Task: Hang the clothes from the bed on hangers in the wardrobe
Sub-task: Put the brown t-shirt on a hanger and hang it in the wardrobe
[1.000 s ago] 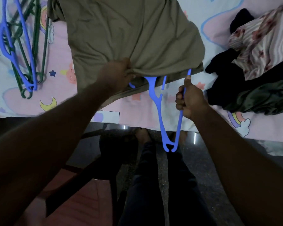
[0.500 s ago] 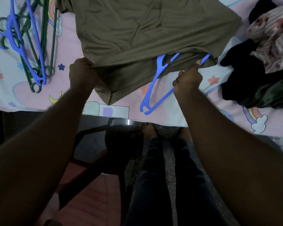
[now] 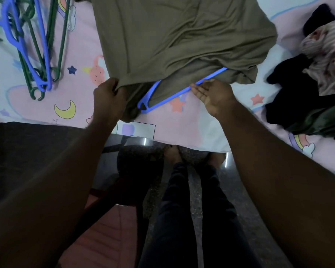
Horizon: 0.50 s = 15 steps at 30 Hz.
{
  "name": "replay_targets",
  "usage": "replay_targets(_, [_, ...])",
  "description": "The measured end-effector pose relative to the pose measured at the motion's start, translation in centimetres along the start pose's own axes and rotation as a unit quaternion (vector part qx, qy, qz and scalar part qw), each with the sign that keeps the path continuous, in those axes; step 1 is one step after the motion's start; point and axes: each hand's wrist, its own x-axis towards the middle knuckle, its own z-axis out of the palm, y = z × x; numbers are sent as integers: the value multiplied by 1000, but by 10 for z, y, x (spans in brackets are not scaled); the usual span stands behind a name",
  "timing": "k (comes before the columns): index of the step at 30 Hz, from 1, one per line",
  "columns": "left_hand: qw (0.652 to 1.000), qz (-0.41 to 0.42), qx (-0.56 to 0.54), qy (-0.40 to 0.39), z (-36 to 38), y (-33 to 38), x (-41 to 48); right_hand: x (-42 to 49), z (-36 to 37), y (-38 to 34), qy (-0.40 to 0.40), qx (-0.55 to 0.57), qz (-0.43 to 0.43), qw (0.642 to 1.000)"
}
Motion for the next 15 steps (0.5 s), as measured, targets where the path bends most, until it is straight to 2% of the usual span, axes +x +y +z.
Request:
replay_targets(2, [999, 29, 10, -24, 4, -2, -3, -6, 3, -3, -62, -114, -20, 991])
replay_targets(4, [999, 33, 23, -30, 9, -3, -5, -10, 0, -9, -76, -282, -48, 955])
replay_targets(5, [999, 26, 26, -29, 12, -4, -6, -9, -6, -12, -52, -369, -91, 924])
replay_targets(6, [999, 9, 19, -27, 14, -6, -4, -6, -13, -15, -9, -455, -157, 876])
replay_targets(7, [999, -28, -7, -24, 15, -6, -3, -1, -22, -19, 57, -528, -239, 813])
replay_targets(8, [996, -76, -51, -17, 15, -5, -2, 3, -30, -25, 122, -564, -316, 753])
replay_targets(9, [988, -124, -96, -10, 15, -4, -1, 11, -37, -32, 155, -571, -352, 725])
replay_targets(10, [978, -160, -137, -1, 15, -1, 0, 14, -41, -40, 155, -581, -357, 715])
replay_targets(13, [961, -213, -175, 19, 13, 8, 1, 27, -43, -60, 58, -658, -336, 671])
replay_targets(15, [959, -214, -183, 20, 13, 9, 3, 36, -40, -72, 41, -657, -338, 672])
